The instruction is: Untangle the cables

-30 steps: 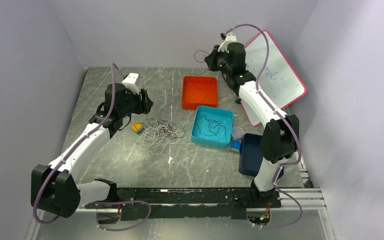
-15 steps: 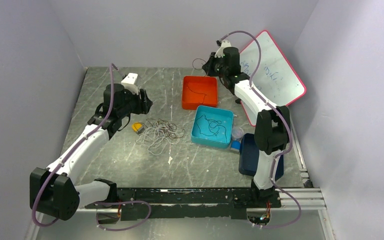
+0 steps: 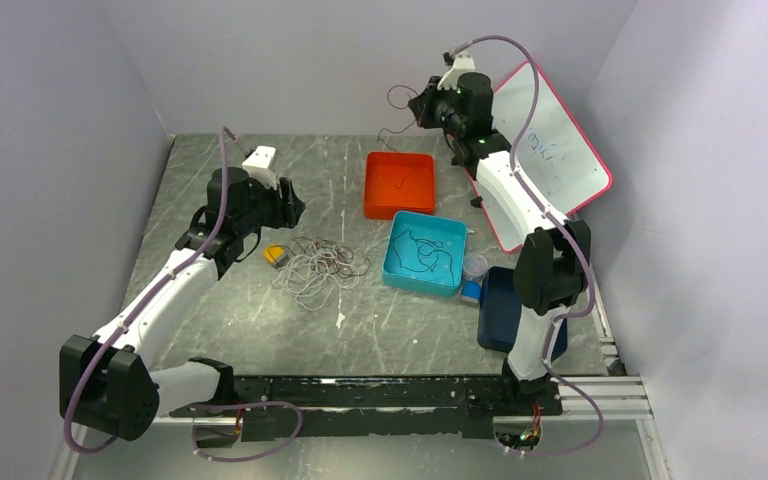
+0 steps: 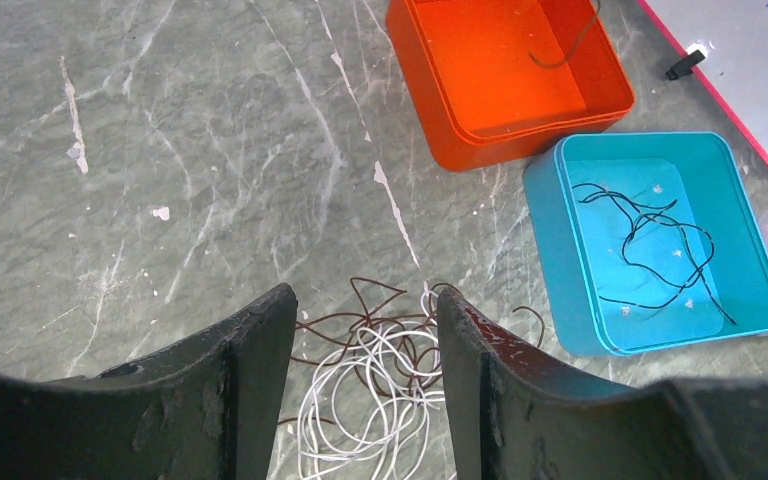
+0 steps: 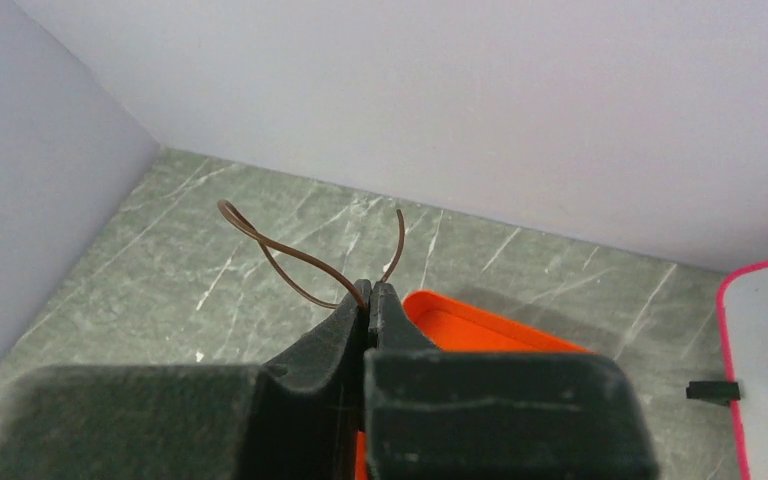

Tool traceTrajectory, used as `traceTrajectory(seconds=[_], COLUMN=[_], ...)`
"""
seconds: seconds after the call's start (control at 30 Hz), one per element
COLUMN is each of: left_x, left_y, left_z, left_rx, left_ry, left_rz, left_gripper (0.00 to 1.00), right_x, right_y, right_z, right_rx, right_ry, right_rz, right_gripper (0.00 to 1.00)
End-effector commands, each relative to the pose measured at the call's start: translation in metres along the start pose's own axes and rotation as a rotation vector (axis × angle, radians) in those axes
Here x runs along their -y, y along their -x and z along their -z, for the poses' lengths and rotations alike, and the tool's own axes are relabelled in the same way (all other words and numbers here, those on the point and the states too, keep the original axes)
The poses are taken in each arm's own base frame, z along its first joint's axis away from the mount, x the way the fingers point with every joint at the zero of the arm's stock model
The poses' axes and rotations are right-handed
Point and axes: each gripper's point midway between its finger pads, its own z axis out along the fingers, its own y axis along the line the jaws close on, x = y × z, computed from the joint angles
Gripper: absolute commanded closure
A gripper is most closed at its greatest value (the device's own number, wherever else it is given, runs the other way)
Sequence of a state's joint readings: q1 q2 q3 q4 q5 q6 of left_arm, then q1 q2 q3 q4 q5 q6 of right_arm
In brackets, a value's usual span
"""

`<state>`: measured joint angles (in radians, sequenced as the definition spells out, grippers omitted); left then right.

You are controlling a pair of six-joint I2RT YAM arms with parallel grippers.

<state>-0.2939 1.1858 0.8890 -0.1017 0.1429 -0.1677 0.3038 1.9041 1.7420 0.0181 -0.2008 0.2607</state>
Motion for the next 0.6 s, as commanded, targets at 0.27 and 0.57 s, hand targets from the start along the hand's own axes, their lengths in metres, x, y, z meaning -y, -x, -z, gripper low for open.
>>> traceTrajectory(seconds=[0.27,0.57], left_x=[-0.003,-0.003], left_y=[0.006,0.007], left_z=[0.001,0.002], left_rx=[0.02,0.025], left_ry=[0.005,0.006], left_rz=[-0.017,-0.019], left_gripper=[0.41,0.42], right_x=[0.02,0.048], right_y=[-0.011,-0.102], right_z=[-0.008,-0.028], right_rx=[0.0,-0.176], right_ry=[-0.043,-0.08], right_rz=[0.032,0.02], right_gripper=[1.0,1.0])
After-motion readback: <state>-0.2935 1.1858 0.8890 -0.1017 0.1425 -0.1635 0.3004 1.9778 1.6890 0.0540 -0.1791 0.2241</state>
